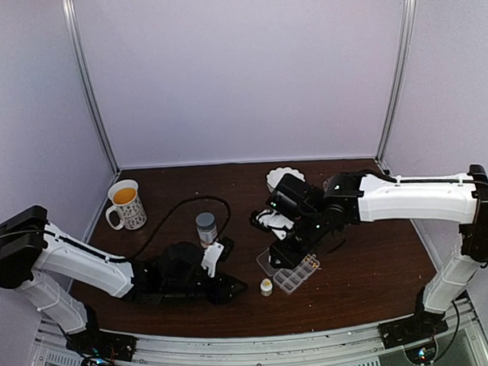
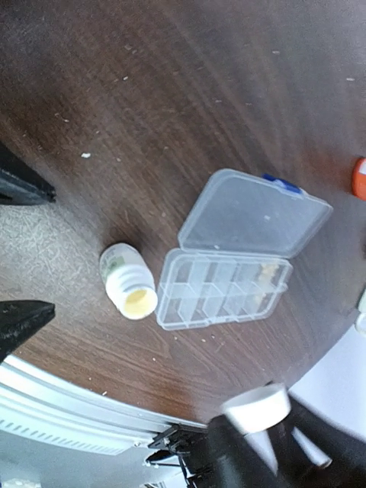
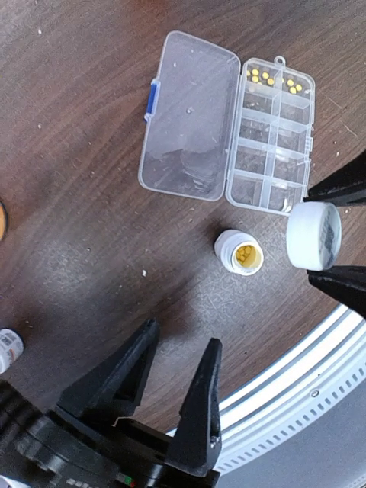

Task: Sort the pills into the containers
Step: Pick up the pill bottle from the center of the board.

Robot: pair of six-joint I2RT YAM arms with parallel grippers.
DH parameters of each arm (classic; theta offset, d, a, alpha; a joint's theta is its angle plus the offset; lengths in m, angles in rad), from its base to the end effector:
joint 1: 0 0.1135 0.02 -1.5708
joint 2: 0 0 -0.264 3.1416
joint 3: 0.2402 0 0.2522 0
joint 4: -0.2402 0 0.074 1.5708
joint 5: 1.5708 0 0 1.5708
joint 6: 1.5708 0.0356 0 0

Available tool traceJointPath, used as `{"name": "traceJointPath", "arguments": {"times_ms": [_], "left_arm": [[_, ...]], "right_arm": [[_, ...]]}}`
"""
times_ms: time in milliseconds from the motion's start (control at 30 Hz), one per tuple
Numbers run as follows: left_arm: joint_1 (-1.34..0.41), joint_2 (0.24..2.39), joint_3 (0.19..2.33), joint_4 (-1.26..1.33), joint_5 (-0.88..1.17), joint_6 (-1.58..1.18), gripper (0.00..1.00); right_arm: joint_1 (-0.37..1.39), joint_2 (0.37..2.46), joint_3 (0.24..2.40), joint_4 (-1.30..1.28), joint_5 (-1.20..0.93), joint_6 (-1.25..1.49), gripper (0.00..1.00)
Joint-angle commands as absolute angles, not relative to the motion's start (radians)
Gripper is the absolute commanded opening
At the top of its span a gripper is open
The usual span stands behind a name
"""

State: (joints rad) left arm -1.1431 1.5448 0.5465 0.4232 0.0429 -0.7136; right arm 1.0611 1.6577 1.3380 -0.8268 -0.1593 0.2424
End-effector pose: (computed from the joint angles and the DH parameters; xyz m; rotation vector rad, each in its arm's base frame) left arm 0.1182 -0.2629 0.1444 0.5312 2.3058 -1.0600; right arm 0.1606 0.2989 0.2570 -1.1785 2.5933 0.5528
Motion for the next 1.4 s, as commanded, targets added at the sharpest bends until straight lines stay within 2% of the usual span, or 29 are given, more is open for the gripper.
{"name": "traceJointPath", "arguments": {"times_ms": [0, 167, 367, 600, 900, 1100, 1367], "left_arm": [[-1.184, 1.484, 0.567, 0.465, -0.118, -0.553, 0.46], [-1.227, 1.497, 0.504, 0.656, -0.246, -0.405, 0.47], [-1.285, 1.602, 0.380, 1.066, -0.232, -0.234, 0.50], [-1.350, 1.726, 0.456, 1.012, -0.181, -0.107, 0.49], [-1.349, 1.839, 0.508, 1.017, -0.209, -0.115, 0.54], [-1.350, 1.866, 0.510, 1.028, -0.301, -0.155, 0.63], [-1.344, 1.912, 0.550, 1.007, -0.291, -0.182, 0.63]], "right_arm": [[1.031, 1.562, 1.281, -0.749, -0.128, 0.262, 0.11], [1.001, 1.480, 1.243, -0.718, -0.135, 0.246, 0.11], [0.966, 1.423, 1.217, -0.709, -0.158, 0.222, 0.11], [0.955, 1.401, 1.189, -0.682, -0.184, 0.221, 0.12], [0.949, 1.357, 1.127, -0.643, -0.199, 0.235, 0.12], [0.946, 1.337, 1.118, -0.645, -0.199, 0.232, 0.12], [0.941, 1.323, 1.117, -0.652, -0.197, 0.225, 0.12]]}}
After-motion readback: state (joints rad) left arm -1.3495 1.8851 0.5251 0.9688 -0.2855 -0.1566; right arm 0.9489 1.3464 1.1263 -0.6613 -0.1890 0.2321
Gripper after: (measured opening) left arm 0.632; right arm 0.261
